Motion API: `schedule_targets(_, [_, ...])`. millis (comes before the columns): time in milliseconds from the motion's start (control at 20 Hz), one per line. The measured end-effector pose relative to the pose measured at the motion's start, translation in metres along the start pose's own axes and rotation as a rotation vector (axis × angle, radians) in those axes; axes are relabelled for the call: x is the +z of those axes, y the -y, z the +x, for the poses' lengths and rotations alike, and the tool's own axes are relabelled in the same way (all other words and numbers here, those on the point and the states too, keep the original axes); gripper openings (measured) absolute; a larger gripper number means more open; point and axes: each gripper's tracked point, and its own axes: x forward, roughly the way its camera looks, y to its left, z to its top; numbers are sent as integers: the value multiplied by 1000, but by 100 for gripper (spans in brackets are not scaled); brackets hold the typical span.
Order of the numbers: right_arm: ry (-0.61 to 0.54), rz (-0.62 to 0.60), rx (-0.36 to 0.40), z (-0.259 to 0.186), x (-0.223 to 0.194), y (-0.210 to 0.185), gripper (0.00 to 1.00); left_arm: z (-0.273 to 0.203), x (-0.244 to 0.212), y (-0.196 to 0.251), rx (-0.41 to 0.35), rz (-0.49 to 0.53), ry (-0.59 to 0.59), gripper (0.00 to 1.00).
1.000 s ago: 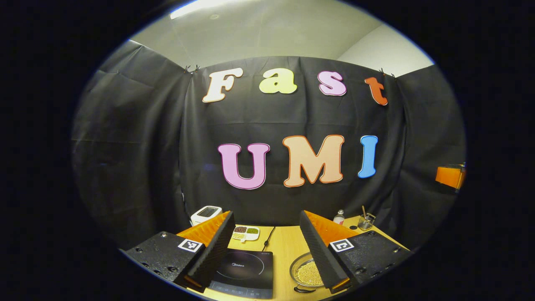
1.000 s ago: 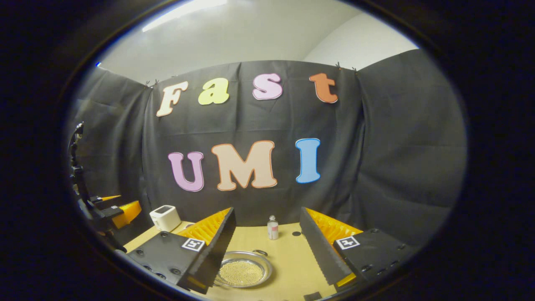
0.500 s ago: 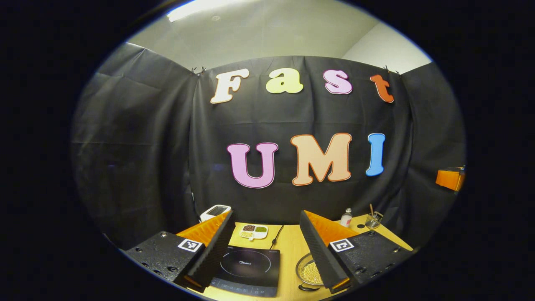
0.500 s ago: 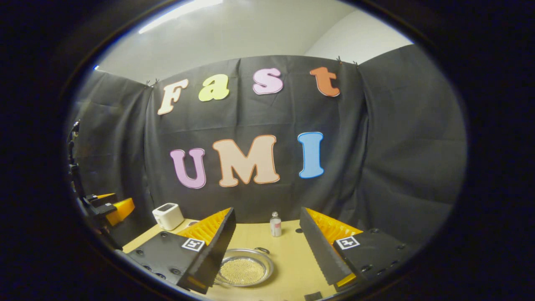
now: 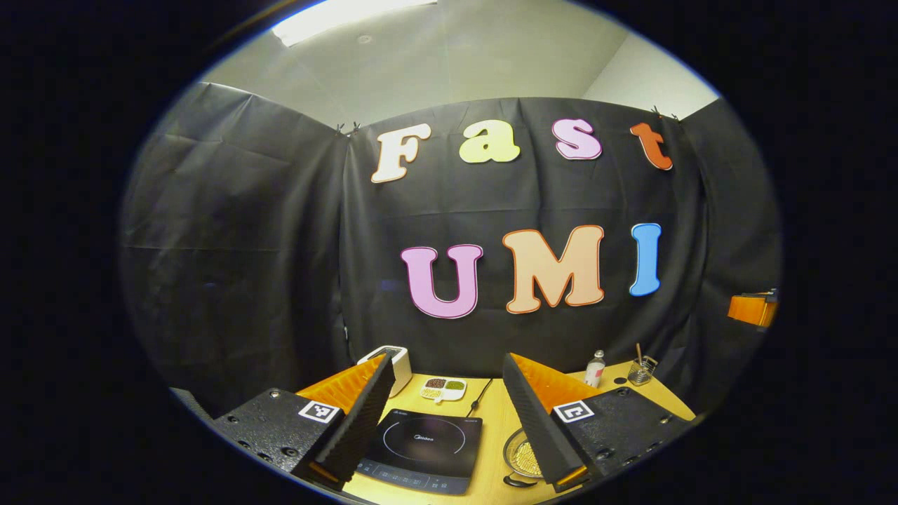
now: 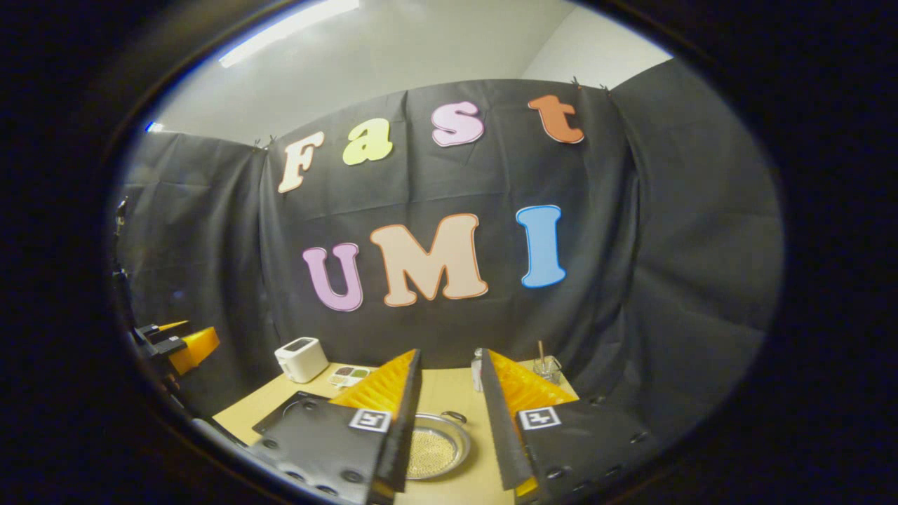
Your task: First push the handle of the pot to place it horizontally, then grasp the pot with both hands and set it on the induction cooktop.
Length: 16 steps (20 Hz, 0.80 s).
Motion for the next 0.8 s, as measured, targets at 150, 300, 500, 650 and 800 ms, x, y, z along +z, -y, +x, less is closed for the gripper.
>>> schedule_targets(150, [-14,-10,24,1,-4,13,11,-10,-3,6,30,-2,-2,95])
schedule_targets(300, [-41,-47,58,9,-20,18,8,-19,-9,12,54,-20,-13,92])
schedule_targets(500, [-94,-36,121,12,-42,10,0,-28,-18,8,95,-30,-38,95])
schedule_targets(650, [-144,-39,147,14,-62,6,0,-33,-22,-2,134,-31,-49,95])
schedule_targets(800, [-212,-36,160,14,-91,-3,0,-34,-27,-15,157,-25,-58,95])
